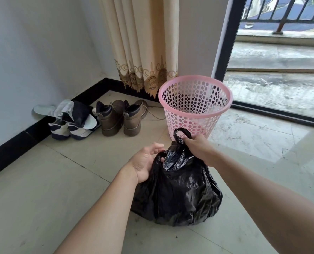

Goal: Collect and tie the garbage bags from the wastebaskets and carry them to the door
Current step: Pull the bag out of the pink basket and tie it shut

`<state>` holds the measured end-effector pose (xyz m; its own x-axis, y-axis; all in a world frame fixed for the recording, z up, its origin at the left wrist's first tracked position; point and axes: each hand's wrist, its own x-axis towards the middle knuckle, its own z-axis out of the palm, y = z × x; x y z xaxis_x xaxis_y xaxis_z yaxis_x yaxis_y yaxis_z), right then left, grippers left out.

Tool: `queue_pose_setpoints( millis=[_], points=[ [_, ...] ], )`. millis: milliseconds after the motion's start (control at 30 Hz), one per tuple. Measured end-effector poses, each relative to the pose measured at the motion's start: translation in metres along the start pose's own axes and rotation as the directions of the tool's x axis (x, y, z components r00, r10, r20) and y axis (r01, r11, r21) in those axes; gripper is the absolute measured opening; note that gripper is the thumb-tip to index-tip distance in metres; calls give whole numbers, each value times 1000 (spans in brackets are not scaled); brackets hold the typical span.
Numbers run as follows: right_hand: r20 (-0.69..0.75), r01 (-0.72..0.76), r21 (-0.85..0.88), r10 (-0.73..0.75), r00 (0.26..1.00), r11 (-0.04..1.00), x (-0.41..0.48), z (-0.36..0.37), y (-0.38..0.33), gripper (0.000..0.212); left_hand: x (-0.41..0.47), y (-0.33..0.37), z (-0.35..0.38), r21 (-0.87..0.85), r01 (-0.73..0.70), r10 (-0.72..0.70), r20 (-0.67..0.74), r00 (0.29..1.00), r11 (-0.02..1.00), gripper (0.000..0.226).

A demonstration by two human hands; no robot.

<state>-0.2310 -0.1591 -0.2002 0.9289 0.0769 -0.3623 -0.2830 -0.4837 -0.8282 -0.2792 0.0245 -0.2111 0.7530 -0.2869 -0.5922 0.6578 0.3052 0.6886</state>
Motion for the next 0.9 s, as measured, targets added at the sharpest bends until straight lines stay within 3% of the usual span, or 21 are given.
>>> queue_pose_setpoints(
  millis=[67,100,167,267,333,400,467,533,600,700,833,900],
  points=[
    [-21,22,-17,-22,1000,1000,2,0,1,31,1,0,2,129,-23,20,25,1000,991,34],
    [-26,25,-9,-25,999,1000,2,0,1,30,3,-3,5,229,-43,48,-17,999,972,27],
    [-34,27,59,-25,999,998,3,3,2,25,7,-8,9,403,-60,133,-155,979,913,9],
    [-22,17,190,-13,1000,982,-1,5,-2,18,15,-12,10,589,-14,242,-310,919,808,19],
    [31,-18,282,9,999,959,0,5,-3,24,16,-12,9,617,33,300,-428,852,786,20],
    [75,-81,359,58,996,930,2,6,-3,33,18,-8,7,507,0,294,-499,815,862,20],
    [59,-123,464,108,992,877,4,6,-4,35,19,-3,5,272,-116,248,-524,815,955,28],
    [15,-140,580,162,987,802,4,1,-4,31,17,3,0,19,-236,212,-515,830,972,36],
    [-25,-148,657,217,976,739,4,-5,-3,28,13,7,-4,-152,-306,207,-463,862,940,31],
    [-25,-159,736,261,965,658,4,-6,-2,25,3,14,0,-274,-333,212,-391,896,902,4],
    [41,-180,832,265,963,525,4,-9,0,26,-1,21,1,-457,-426,202,-461,864,781,13],
    [67,-181,896,280,958,406,6,-19,8,34,-2,19,-9,-479,-462,173,-531,830,746,17]
  ],
)
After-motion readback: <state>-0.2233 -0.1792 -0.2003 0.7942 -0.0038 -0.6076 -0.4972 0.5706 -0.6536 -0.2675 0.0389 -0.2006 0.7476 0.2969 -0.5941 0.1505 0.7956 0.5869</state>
